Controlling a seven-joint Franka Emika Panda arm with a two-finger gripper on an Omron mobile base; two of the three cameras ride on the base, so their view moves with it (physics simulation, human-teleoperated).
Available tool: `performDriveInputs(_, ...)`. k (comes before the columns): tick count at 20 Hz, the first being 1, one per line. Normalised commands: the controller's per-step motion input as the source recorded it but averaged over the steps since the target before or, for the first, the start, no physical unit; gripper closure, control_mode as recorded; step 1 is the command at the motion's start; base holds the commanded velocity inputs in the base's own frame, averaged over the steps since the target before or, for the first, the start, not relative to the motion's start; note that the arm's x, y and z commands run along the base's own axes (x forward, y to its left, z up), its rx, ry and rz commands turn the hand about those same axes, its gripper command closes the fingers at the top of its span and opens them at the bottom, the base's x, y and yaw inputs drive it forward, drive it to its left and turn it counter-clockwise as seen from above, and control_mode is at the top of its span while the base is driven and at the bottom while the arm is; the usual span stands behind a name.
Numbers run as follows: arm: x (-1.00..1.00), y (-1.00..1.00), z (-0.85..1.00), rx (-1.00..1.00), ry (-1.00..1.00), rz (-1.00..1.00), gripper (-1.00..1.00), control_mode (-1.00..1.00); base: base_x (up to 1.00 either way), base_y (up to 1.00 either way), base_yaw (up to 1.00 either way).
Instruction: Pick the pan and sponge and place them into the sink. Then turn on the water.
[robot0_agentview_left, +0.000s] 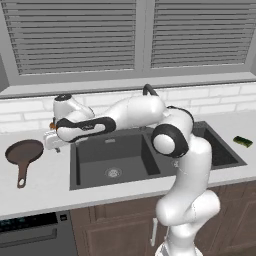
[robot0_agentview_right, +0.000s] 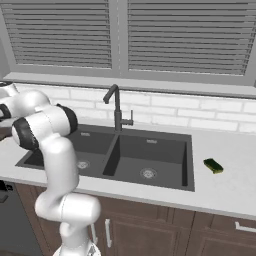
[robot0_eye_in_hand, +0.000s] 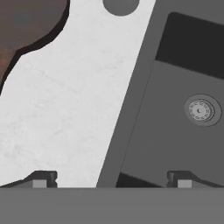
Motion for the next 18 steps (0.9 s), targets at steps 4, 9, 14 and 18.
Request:
performDriveInputs(4, 0.0, 0.2, -0.05, -0.04, 0.01, 0.04, -1.0, -1.0, 0.0, 0.0, 0.0)
performDriveInputs(9, 0.0, 0.26, -0.08, -0.02, 0.0, 0.03, -1.0, -1.0, 0.0, 0.0, 0.0)
performDriveInputs(14, 0.0, 0.36, -0.18, 0.0, 0.0, 0.0, -1.0, -1.0, 0.0, 0.0, 0.0)
performDriveInputs(18, 0.0, 0.3, -0.11, 0.0, 0.0, 0.0, -1.0, -1.0, 0.0, 0.0, 0.0)
